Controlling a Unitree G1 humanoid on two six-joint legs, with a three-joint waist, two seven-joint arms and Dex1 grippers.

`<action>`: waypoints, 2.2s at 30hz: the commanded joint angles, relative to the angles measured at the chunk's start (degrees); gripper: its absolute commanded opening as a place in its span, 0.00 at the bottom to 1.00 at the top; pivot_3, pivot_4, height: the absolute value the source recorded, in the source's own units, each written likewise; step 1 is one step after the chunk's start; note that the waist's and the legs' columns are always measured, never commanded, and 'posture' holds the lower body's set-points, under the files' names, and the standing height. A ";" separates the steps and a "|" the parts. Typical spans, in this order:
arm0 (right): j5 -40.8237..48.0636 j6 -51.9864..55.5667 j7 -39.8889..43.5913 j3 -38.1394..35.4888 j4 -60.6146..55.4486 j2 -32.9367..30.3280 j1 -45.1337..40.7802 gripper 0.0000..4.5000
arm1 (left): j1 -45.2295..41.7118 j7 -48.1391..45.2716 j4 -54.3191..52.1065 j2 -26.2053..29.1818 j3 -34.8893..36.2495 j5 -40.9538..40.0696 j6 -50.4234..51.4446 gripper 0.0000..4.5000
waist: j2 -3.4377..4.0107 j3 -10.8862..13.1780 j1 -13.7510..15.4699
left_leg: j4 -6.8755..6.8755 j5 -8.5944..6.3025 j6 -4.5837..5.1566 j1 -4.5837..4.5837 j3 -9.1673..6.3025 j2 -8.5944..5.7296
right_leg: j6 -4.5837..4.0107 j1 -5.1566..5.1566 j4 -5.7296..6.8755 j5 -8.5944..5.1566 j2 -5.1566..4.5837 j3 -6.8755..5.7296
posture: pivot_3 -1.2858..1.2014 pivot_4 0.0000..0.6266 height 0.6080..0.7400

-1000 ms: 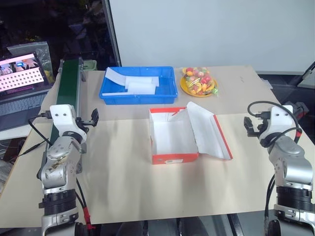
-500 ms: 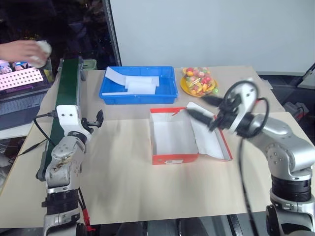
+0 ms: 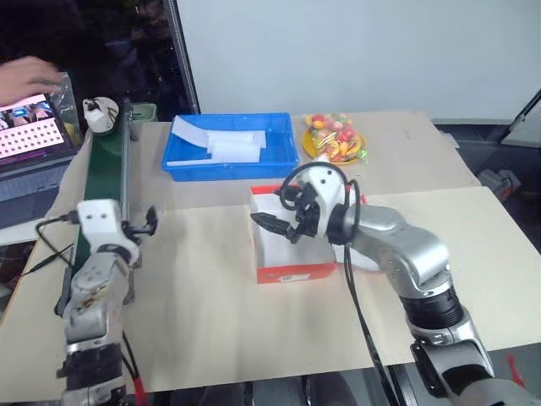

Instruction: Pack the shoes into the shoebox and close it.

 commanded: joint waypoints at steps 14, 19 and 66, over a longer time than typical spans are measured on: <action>-0.23 0.94 -3.05 -0.84 -5.21 4.47 2.73 0.98 | 0.46 4.05 -4.55 -0.25 2.18 0.72 -0.07 1.00 | -0.01 -0.01 1.07 | 0.16 0.02 -0.03 -0.06 0.02 -0.06 | -0.01 -0.12 -0.02 0.00 -0.06 -0.04 | 0.52 0.24 0.88; -0.41 0.93 -3.34 -1.11 -5.12 4.44 2.84 0.98 | 0.27 4.35 -3.35 -0.02 1.96 1.03 -0.05 1.00 | -0.01 -0.01 1.07 | 0.15 0.02 -0.03 -0.07 0.02 -0.07 | -0.01 -0.12 -0.02 0.01 -0.06 -0.04 | 0.52 0.24 0.88; 0.48 3.49 -5.54 -3.75 -7.14 5.04 3.43 1.00 | -1.72 6.11 -0.71 1.49 4.18 2.86 0.63 0.61 | -0.02 -0.01 1.30 | 0.16 0.04 -0.07 -0.08 0.02 -0.06 | -0.03 -0.14 -0.02 0.02 -0.06 -0.05 | 0.52 0.24 0.88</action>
